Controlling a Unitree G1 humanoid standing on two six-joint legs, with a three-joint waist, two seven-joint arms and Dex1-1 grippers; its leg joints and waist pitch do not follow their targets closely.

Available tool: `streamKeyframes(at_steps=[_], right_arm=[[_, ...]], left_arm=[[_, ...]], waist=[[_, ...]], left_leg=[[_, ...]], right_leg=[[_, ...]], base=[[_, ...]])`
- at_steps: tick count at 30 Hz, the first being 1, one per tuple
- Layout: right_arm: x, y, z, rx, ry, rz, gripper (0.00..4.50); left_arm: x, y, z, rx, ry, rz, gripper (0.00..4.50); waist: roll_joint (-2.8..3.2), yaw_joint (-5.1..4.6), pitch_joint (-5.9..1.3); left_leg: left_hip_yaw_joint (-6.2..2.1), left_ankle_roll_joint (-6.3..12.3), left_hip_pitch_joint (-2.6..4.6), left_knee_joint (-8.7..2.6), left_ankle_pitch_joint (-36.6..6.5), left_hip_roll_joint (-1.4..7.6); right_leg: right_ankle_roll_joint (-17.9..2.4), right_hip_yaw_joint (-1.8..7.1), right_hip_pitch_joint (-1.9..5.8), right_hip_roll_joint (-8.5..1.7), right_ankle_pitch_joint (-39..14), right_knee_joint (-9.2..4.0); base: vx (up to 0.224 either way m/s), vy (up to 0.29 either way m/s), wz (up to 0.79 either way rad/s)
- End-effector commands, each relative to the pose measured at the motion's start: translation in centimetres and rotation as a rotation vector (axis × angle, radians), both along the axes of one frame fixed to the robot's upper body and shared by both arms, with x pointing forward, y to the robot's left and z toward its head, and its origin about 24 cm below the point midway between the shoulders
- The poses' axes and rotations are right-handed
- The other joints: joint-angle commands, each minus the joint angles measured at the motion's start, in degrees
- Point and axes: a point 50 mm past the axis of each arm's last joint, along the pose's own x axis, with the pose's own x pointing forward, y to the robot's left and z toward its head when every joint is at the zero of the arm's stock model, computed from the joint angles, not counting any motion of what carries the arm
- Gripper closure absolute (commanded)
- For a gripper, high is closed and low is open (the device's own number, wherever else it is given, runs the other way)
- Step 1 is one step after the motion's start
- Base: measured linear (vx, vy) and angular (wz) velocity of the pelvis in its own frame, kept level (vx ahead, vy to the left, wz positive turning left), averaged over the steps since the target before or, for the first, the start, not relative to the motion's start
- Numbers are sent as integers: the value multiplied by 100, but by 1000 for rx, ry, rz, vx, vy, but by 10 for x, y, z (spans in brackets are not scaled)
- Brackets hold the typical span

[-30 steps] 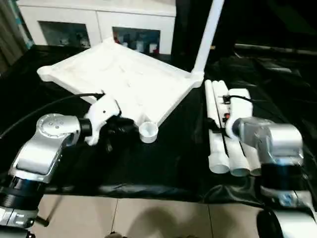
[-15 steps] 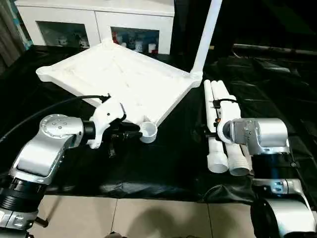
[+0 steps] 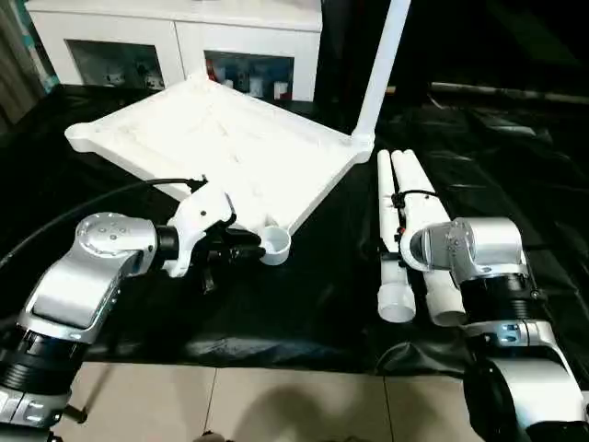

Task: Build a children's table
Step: Pick table leg

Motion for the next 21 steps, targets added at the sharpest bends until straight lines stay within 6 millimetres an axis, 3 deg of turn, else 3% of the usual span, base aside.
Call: streamKeyframes(at_steps=[1,8,10,21], right_arm=[[3,1,4,17,-10,-6,34],[3,2,0,44,3,-16,99],[4,1,-1,57,3,-32,118],[6,-5,-9,114,-2,-110,203]], left_arm=[[-2,-3,3,9,-8,-21,351],[-2,-6,4,6,-7,-32,351],[-3,-8,4,-4,16,-49,317],[-3,-14,8,-51,23,-66,256]], waist=[[22,15,-432],[19,17,-429],[44,23,-426],[19,19,-419]], left_leg=[[-34,-404,96,-354,-873,50],[-32,-408,98,-348,-938,49],[-38,-427,99,-350,-960,48],[-43,-449,96,-347,-1149,43]], right_leg=[[-822,207,269,-256,-1197,-349],[-826,209,264,-261,-1283,-357],[-816,208,261,-265,-1346,-355],[-757,202,243,-264,-1608,-379]], base=[[0,0,0],[0,0,0],[0,0,0],[0,0,0]])
